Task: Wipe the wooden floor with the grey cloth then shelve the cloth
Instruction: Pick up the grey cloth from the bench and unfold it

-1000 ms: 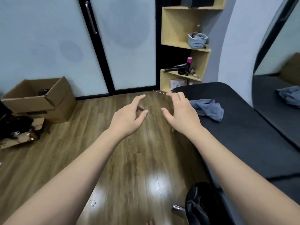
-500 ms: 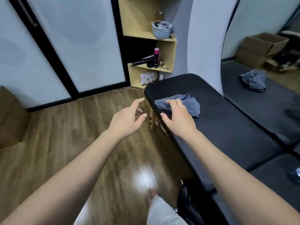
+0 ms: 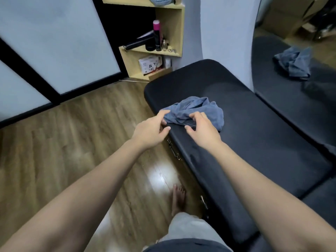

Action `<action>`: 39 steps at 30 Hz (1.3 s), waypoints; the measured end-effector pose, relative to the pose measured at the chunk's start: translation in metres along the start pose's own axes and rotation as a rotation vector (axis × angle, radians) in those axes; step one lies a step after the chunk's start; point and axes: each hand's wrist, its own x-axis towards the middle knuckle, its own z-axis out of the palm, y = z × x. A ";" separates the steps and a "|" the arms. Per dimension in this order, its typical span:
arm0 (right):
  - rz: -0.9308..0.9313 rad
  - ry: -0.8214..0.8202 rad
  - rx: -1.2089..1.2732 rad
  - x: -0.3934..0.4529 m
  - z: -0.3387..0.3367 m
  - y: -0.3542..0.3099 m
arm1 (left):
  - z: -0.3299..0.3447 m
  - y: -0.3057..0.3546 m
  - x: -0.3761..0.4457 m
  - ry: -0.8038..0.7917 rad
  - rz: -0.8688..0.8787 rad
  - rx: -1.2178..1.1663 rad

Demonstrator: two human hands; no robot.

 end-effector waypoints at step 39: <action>0.057 -0.249 -0.074 0.203 -0.008 0.062 | 0.047 -0.034 0.198 0.093 -0.115 -0.594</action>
